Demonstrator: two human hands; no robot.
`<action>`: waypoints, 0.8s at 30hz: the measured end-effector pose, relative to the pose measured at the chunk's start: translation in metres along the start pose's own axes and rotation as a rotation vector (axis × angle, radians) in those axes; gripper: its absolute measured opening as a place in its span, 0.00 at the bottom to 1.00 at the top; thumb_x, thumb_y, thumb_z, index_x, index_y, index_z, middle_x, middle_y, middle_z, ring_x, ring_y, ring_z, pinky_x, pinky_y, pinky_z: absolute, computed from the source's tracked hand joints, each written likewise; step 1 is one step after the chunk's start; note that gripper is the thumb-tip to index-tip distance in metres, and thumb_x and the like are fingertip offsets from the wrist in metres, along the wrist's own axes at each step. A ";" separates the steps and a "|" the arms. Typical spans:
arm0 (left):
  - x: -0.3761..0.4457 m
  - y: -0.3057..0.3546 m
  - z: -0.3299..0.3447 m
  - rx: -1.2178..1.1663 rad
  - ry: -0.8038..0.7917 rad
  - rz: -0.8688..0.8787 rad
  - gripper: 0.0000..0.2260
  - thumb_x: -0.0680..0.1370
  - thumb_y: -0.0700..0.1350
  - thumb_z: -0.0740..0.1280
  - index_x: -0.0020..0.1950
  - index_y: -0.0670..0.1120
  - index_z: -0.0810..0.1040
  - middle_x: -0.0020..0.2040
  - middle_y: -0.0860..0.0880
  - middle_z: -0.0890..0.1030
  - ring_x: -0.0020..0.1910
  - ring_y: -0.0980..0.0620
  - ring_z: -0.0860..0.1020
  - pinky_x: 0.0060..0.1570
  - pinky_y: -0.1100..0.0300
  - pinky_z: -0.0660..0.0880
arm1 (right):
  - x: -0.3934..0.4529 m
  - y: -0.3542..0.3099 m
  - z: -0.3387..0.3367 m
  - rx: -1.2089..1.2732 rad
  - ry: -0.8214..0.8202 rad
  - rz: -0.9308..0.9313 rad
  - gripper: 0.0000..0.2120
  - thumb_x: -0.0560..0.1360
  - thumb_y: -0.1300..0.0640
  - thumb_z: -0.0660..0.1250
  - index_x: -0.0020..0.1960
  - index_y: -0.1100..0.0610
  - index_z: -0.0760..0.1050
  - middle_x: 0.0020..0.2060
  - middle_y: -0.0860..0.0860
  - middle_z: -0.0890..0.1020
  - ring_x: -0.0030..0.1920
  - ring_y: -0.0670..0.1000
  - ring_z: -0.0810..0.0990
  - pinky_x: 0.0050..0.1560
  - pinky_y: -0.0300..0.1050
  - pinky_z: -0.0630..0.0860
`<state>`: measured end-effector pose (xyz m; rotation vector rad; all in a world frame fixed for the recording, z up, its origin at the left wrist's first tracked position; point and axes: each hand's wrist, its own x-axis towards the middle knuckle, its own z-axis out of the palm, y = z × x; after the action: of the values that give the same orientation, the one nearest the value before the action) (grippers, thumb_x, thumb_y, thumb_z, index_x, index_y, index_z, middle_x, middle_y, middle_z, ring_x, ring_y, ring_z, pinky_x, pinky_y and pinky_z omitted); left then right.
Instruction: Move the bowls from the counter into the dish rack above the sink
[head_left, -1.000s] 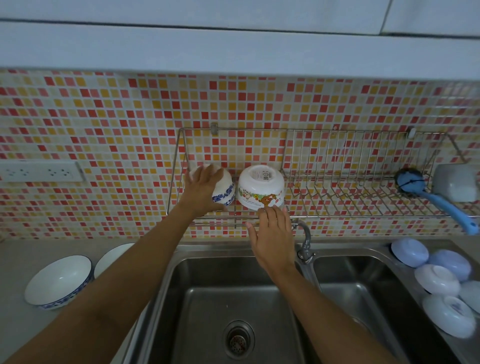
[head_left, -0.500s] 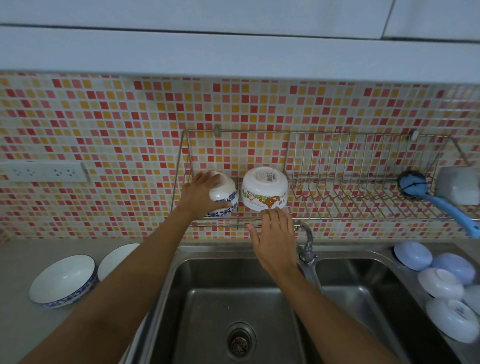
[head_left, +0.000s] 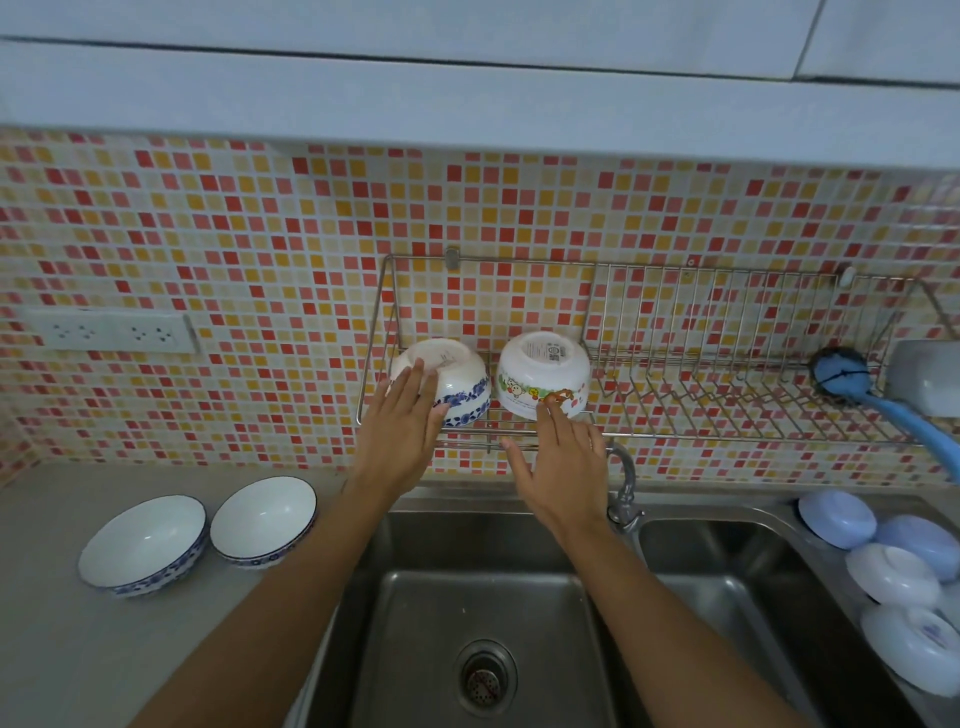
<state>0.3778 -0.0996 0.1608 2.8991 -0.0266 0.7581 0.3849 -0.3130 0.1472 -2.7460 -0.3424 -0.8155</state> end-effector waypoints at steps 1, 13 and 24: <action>-0.003 0.001 -0.001 -0.009 0.009 -0.010 0.29 0.80 0.59 0.36 0.77 0.48 0.54 0.77 0.47 0.57 0.77 0.48 0.55 0.74 0.52 0.45 | 0.000 -0.001 0.000 0.003 -0.002 0.007 0.34 0.77 0.35 0.54 0.70 0.60 0.69 0.68 0.57 0.74 0.67 0.58 0.73 0.69 0.56 0.64; -0.020 0.000 0.001 -0.032 -0.026 -0.023 0.28 0.80 0.60 0.43 0.78 0.50 0.47 0.79 0.49 0.49 0.78 0.48 0.46 0.72 0.54 0.31 | -0.003 -0.015 0.012 0.065 0.047 0.097 0.35 0.77 0.34 0.51 0.72 0.59 0.66 0.72 0.58 0.68 0.75 0.59 0.61 0.76 0.61 0.52; -0.149 -0.122 0.025 -0.363 -0.093 -0.281 0.28 0.79 0.62 0.46 0.76 0.55 0.40 0.76 0.54 0.36 0.75 0.53 0.34 0.74 0.52 0.41 | -0.093 -0.141 0.068 0.461 -0.085 -0.037 0.23 0.78 0.44 0.60 0.70 0.52 0.70 0.75 0.53 0.62 0.74 0.53 0.62 0.69 0.51 0.64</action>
<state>0.2668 0.0147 0.0500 2.5178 0.2068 0.5077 0.3015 -0.1737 0.0651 -2.3501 -0.5260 -0.5445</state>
